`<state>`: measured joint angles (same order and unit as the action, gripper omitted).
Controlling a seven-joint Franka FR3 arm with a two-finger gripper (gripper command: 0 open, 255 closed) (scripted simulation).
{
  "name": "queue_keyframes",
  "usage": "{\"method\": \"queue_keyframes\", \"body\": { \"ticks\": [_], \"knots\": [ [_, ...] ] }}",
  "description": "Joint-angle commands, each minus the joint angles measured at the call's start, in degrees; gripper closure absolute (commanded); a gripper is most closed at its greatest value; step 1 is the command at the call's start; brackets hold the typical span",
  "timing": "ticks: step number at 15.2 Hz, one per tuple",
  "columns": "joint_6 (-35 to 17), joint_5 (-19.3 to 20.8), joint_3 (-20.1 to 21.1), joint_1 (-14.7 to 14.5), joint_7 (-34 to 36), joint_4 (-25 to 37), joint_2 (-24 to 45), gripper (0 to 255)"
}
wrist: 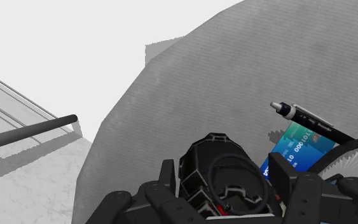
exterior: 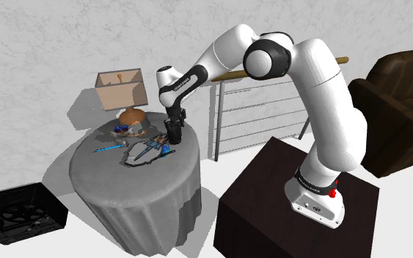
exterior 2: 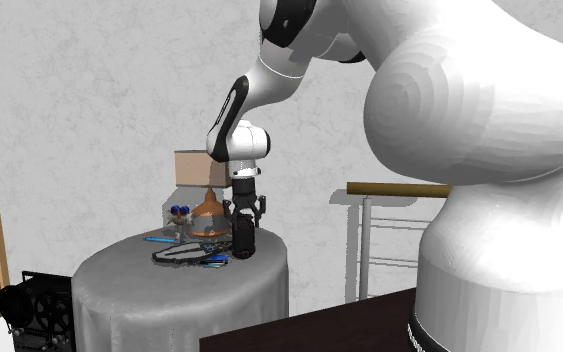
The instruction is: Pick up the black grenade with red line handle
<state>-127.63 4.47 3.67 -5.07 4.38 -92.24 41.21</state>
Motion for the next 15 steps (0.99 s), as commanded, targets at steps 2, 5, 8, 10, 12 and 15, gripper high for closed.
{"method": "queue_keyframes", "body": {
  "ticks": [2,5,8,10,12,15],
  "knots": [
    [-0.04,0.00,-0.01,0.01,-0.01,-0.03,0.15,255],
    [-0.02,0.00,-0.01,0.00,0.00,0.04,0.20,255],
    [0.37,-0.03,0.03,0.00,0.00,-0.18,-0.42,255],
    [1.33,-0.11,0.09,0.04,-0.06,-0.26,-1.46,255],
    [2.33,-0.19,0.15,0.08,-0.12,-0.27,-2.46,255],
    [3.86,-0.30,0.23,0.13,-0.21,-0.18,-3.91,255]
  ]
}}
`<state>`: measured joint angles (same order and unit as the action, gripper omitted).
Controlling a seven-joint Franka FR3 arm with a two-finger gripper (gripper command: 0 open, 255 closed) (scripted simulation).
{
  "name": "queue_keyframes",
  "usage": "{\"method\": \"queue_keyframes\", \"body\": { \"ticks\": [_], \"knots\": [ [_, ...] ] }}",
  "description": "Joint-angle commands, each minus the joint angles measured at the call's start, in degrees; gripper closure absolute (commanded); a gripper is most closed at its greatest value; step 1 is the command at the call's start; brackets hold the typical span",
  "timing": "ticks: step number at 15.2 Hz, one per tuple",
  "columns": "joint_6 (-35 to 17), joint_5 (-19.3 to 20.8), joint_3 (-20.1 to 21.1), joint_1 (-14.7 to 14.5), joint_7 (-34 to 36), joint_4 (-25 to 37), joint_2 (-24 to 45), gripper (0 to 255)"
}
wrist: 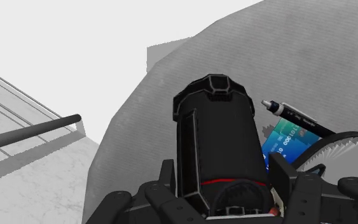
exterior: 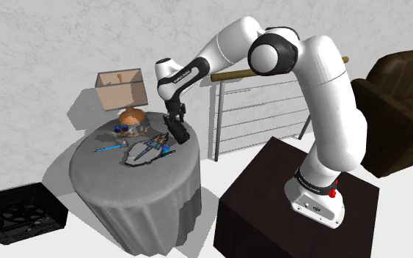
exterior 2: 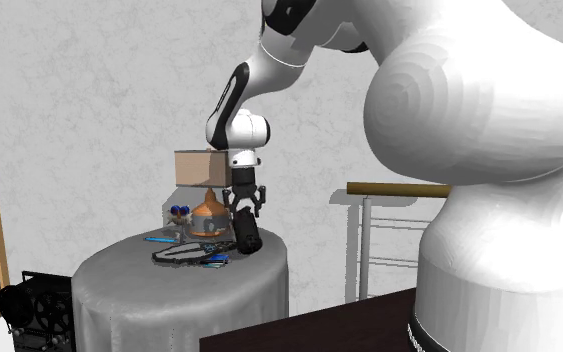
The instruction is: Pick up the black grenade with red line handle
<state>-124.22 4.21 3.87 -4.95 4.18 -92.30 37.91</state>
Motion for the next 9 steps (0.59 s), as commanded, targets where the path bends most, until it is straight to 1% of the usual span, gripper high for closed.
{"method": "queue_keyframes", "body": {
  "ticks": [1,7,9],
  "knots": [
    [0.98,-0.08,0.06,0.03,-0.04,-0.06,-1.07,255],
    [4.25,-0.31,0.20,0.12,-0.22,0.60,-3.68,255],
    [4.33,-0.32,0.21,0.12,-0.23,0.62,-3.74,255]
  ]
}}
